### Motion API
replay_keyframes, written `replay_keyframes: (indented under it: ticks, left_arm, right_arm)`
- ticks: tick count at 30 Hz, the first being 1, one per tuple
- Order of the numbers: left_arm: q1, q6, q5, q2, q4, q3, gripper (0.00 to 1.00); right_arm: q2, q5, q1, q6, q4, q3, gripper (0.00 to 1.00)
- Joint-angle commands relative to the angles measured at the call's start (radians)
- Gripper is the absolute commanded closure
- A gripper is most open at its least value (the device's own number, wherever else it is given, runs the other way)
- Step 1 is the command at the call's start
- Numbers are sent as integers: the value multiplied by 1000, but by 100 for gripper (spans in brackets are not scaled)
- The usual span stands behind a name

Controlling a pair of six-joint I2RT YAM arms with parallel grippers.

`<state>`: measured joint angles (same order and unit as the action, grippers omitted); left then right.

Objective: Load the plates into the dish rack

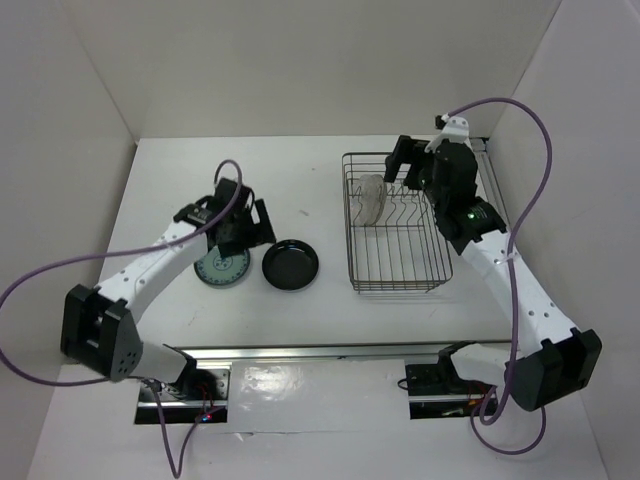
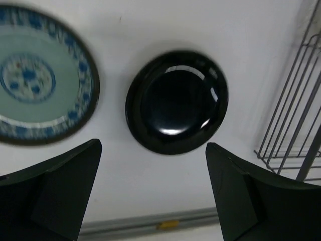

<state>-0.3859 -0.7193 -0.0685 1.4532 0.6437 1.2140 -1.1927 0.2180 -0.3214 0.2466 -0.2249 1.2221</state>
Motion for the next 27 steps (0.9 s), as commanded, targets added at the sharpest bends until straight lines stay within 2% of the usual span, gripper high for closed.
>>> replay_keyframes:
  ticks: [1,4,9,12,18,27]
  left_arm:
    - [-104,-327,-39,-167,-3,-181,2]
    - [-175,-437,-82,-273,-48,-301,2]
    - [-206,-580,-117,-370,-200,-461,3]
    - [-243,-692,-203,-390,-200,-524,4]
    - [-268,-787,-238,-367,-359,-649,4]
    - [-311,-894,-335,-211,-591,-737,4]
  right_arm:
    - [-5,-95,-16,14,9,-45,0]
    - [-5,-109,-16,14,9,-45,0]
    - [-5,-167,-25,14,44,-64,0]
    - [-5,-167,-45,14,44,-55,0]
    - [-5,-213,-54,5,73,-64,0]
    - [-5,-244,-54,5,85,-73,0]
